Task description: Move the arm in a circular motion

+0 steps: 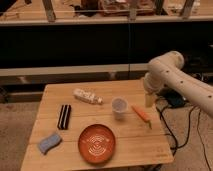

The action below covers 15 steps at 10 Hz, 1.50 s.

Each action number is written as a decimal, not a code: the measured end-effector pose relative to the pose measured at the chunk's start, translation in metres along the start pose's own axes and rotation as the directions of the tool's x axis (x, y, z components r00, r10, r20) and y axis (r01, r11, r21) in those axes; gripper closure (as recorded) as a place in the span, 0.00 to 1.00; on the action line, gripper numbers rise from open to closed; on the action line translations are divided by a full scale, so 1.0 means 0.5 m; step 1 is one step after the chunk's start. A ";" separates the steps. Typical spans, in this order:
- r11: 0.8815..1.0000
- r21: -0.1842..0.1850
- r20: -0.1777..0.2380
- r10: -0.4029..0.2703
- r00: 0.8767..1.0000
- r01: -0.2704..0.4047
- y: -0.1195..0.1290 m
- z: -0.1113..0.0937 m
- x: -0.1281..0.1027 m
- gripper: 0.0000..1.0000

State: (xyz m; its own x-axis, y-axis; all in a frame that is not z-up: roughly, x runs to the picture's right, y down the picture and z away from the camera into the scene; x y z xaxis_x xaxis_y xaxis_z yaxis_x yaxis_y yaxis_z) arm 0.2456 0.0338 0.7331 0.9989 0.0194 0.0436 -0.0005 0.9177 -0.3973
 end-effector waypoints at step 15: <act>0.914 -0.041 0.130 -0.396 0.909 0.404 0.222 -0.072 -0.395 0.20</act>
State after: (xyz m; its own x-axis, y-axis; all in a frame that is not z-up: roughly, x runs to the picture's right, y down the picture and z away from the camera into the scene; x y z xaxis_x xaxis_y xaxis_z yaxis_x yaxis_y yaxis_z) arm 0.0501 0.1177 0.6472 0.9017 -0.2943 0.3167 0.4055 0.8300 -0.3831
